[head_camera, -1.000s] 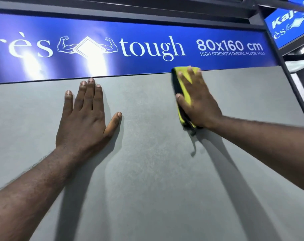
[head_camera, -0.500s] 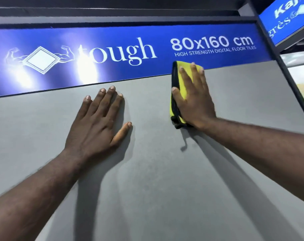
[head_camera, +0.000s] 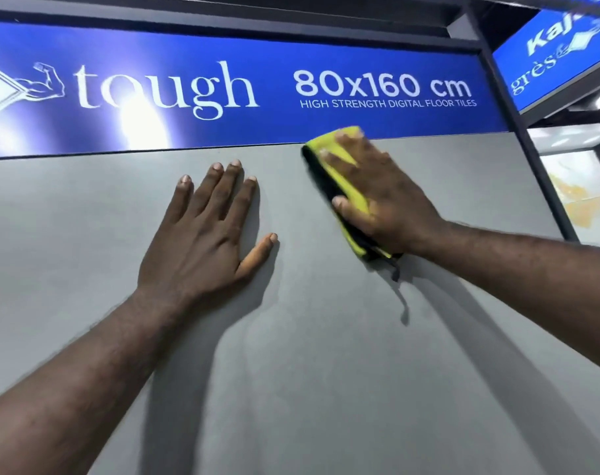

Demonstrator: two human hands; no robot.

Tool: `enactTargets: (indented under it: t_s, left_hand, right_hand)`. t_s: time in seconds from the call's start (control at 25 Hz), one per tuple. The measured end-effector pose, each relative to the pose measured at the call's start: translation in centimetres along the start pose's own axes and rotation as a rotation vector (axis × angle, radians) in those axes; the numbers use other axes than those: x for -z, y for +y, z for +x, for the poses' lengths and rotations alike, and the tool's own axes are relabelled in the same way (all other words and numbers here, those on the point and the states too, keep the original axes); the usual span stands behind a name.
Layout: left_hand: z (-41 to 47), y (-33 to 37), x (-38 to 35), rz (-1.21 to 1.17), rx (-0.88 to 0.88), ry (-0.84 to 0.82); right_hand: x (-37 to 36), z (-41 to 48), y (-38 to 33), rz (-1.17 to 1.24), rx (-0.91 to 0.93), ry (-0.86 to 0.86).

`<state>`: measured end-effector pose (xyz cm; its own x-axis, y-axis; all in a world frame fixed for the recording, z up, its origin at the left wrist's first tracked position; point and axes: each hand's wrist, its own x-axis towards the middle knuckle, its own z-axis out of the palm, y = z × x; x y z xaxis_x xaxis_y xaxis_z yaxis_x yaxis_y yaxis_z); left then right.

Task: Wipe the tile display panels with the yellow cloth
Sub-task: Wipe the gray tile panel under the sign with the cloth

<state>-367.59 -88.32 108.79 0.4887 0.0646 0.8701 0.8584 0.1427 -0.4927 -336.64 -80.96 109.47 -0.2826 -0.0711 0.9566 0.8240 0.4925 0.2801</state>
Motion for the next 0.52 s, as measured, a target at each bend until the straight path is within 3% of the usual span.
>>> enactTargets:
  t_s: [0.08,0.12,0.24,0.28,0.32,0.4,0.44,0.52]
  left_hand:
    - [-0.2,0.3,0.0,0.023,0.006,-0.015]
    - [-0.2,0.3,0.1,0.025,0.004,-0.016]
    - [-0.2,0.2,-0.1,0.030,-0.011,-0.014]
    - [-0.2,0.2,-0.2,0.034,-0.019,-0.014]
    - [-0.2,0.2,-0.3,0.037,-0.021,-0.012]
    - [-0.3,0.3,-0.3,0.037,-0.005,0.007]
    - [-0.3,0.3,-0.3,0.036,-0.004,0.011]
    - [-0.6,0.4,-0.2,0.021,-0.020,-0.002]
  right_hand:
    - [0.0,0.5,0.4,0.141,-0.378,0.086]
    - [-0.2,0.4,0.0,0.152,-0.429,0.081]
    - [-0.3,-1.5,0.7,0.073,-0.047,0.002]
    - [-0.1,-1.5,1.3,0.054,-0.043,0.004]
    - [-0.1,-1.2,1.8,0.049,-0.161,0.038]
    - [-0.2,-0.1,0.7,0.180,-0.591,0.128]
    - [-0.3,-0.1,-0.1,0.169,-0.620,0.127]
    - [-0.1,-2.2,-1.2,0.049,-0.230,0.008]
